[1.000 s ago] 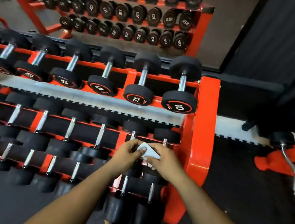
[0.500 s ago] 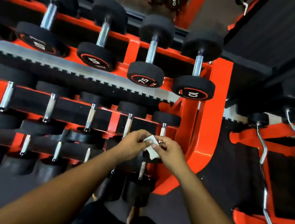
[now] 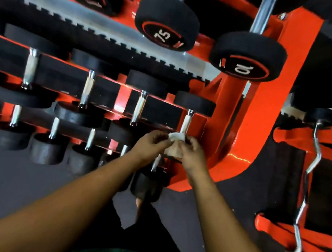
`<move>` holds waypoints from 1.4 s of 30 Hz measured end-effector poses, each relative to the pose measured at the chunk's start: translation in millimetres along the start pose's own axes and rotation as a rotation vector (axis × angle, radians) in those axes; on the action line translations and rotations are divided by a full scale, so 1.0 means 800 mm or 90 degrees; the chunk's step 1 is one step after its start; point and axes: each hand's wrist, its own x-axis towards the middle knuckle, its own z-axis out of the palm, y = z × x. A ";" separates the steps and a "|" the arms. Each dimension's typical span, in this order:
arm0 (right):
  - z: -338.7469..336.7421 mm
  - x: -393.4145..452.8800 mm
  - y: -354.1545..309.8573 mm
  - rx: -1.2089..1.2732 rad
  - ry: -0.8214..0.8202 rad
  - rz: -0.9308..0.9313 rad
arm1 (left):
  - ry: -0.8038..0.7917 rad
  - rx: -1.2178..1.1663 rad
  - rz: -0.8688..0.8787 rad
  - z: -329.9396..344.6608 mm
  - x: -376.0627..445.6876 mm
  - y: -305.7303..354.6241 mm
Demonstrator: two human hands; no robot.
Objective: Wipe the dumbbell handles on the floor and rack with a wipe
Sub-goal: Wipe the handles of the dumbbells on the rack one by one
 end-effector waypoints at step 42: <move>-0.004 0.230 0.041 0.215 -0.040 0.162 | 0.085 0.183 -0.207 0.133 0.082 -0.067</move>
